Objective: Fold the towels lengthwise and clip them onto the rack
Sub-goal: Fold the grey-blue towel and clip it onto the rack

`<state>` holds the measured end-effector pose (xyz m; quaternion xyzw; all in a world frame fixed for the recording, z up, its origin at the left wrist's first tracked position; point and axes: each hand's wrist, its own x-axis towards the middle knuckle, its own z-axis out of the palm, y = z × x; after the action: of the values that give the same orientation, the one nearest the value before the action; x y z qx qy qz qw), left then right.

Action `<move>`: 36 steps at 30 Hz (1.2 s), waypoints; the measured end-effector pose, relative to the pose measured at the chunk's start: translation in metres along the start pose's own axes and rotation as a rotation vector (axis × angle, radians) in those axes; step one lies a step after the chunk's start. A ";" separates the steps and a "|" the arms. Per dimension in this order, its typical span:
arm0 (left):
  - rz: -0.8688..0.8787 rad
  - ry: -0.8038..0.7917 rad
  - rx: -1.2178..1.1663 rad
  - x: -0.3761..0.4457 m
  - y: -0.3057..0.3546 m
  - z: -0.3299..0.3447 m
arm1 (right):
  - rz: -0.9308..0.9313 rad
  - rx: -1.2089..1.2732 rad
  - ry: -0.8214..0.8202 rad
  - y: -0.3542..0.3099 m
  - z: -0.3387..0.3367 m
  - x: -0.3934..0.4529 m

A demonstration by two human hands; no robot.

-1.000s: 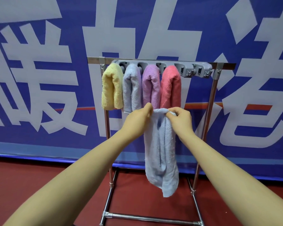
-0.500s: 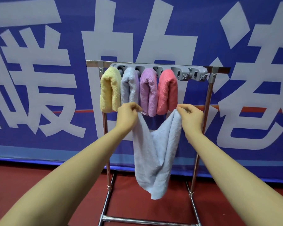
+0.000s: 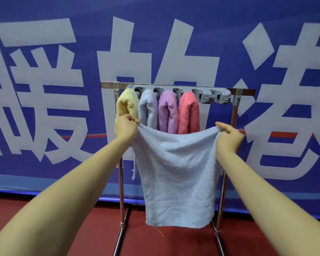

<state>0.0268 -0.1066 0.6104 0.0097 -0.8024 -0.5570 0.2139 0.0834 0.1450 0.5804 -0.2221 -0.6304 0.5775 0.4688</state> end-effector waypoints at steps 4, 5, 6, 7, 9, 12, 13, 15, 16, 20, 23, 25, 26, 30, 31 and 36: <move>-0.036 -0.217 -0.054 0.011 -0.004 -0.004 | -0.003 -0.115 -0.002 -0.006 -0.007 0.003; -0.002 -0.299 0.063 0.013 -0.007 -0.005 | -0.017 -0.170 -0.026 -0.007 -0.008 0.003; 0.058 -0.374 0.259 0.014 -0.009 -0.005 | -0.042 -0.253 -0.060 -0.005 -0.010 0.002; 0.145 -0.423 0.475 0.013 -0.009 -0.006 | -0.073 -0.351 -0.098 -0.004 -0.012 0.002; 0.347 -0.462 0.800 0.007 -0.007 -0.008 | -0.127 -0.520 -0.159 0.002 -0.014 0.001; 0.565 -0.472 1.118 0.001 -0.010 -0.010 | -0.160 -0.651 -0.202 0.010 -0.017 -0.003; 0.629 -0.440 1.165 0.001 -0.013 -0.010 | -0.174 -0.681 -0.211 0.012 -0.017 -0.005; 0.746 -0.358 1.147 0.001 -0.017 -0.010 | -0.223 -0.717 -0.224 0.015 -0.019 -0.007; 0.785 -0.324 1.104 0.001 -0.019 -0.010 | -0.253 -0.728 -0.227 0.016 -0.019 -0.008; 0.840 -0.235 0.953 0.003 -0.027 -0.009 | -0.358 -0.808 -0.228 0.017 -0.018 -0.007; 0.836 -0.138 0.896 0.004 -0.026 -0.010 | -0.402 -0.828 -0.198 0.019 -0.016 -0.008; 0.783 -0.159 0.897 0.004 -0.020 -0.011 | -0.428 -0.830 -0.189 0.019 -0.016 -0.007; 0.737 -0.205 0.902 0.004 -0.016 -0.012 | -0.432 -0.834 -0.195 0.019 -0.016 -0.007; 0.621 -0.215 0.858 0.004 -0.011 -0.014 | -0.444 -0.861 -0.213 0.015 -0.016 -0.007; 0.599 -0.201 0.835 0.003 -0.011 -0.015 | -0.448 -0.890 -0.223 0.014 -0.016 -0.007; 0.511 -0.227 0.799 0.003 -0.010 -0.017 | -0.504 -1.071 -0.242 0.007 -0.016 -0.004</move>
<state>0.0281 -0.1263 0.6076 -0.1668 -0.9485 -0.1326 0.2346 0.0963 0.1520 0.5706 -0.2035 -0.9157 0.0719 0.3390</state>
